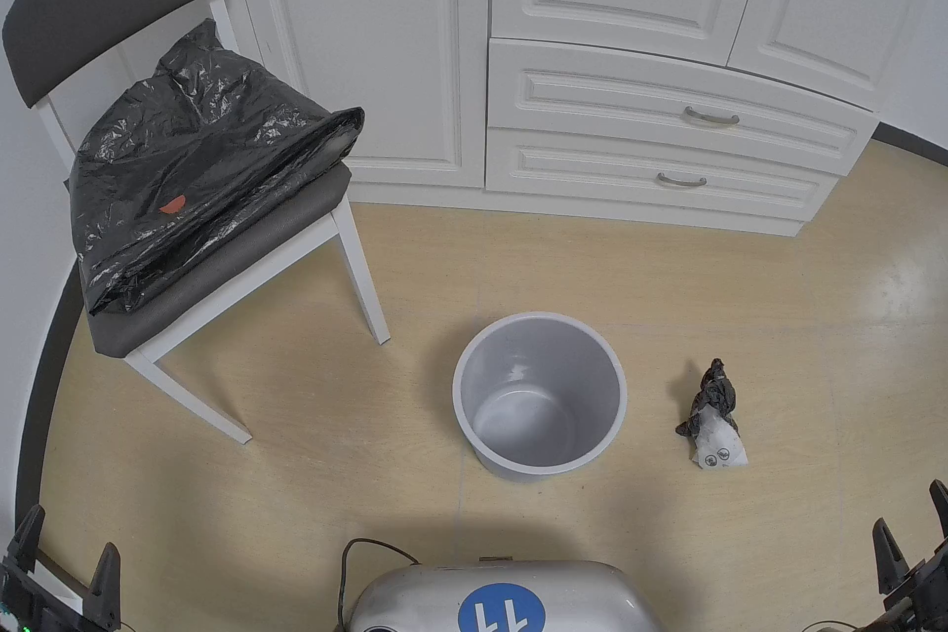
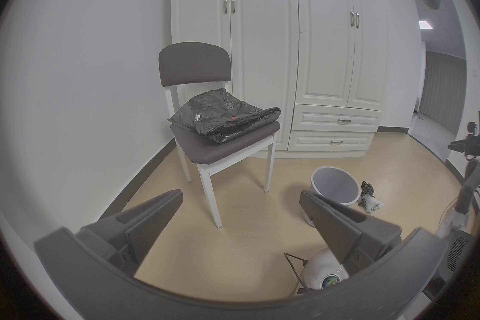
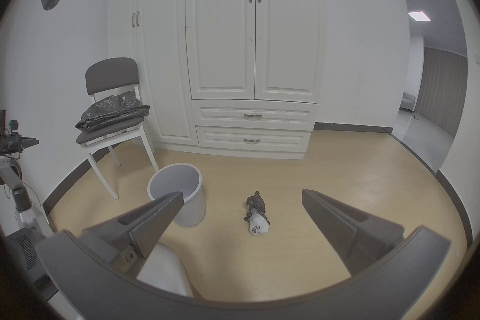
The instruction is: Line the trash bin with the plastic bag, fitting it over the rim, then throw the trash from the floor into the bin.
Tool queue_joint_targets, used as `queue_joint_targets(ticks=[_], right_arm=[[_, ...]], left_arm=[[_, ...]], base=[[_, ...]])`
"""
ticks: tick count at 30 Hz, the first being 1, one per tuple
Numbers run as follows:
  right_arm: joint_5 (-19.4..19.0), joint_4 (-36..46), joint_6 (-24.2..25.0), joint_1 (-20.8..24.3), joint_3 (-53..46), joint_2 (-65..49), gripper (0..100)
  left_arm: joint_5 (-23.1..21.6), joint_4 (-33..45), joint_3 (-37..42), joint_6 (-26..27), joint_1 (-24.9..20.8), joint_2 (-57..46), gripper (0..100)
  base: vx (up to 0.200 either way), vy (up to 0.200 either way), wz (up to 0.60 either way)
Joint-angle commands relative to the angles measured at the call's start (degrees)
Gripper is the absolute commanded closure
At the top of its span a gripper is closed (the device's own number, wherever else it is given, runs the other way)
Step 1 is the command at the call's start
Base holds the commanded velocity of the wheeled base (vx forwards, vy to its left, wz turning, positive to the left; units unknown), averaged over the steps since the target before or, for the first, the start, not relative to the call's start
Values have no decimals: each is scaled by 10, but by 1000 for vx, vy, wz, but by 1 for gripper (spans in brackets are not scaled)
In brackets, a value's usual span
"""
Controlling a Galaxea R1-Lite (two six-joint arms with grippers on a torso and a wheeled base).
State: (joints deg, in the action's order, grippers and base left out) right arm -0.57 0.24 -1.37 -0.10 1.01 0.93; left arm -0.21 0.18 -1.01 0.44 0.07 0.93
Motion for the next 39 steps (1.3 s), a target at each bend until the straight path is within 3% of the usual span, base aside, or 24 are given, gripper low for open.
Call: queue_joint_targets(ticks=[1, 17, 26, 30, 39], right_arm=[[0, 0, 0, 0, -10, -9, 0], [0, 0, 0, 0, -10, -9, 0], [0, 0, 0, 0, -10, -9, 0], [0, 0, 0, 0, -10, -9, 0], [0, 0, -1, 0, -10, -9, 0]], left_arm=[[1, 0, 10, 1, 0, -9, 0], [6, -2, 9, -19, 0, -8, 0], [4, -2, 10, -11, 0, -8, 0], [-19, -4, 10, 28, 1, -9, 0], [-21, -4, 10, 25, 1, -9, 0]], base=[[0, 0, 0], [0, 0, 0], [0, 0, 0], [0, 0, 0], [0, 0, 0]])
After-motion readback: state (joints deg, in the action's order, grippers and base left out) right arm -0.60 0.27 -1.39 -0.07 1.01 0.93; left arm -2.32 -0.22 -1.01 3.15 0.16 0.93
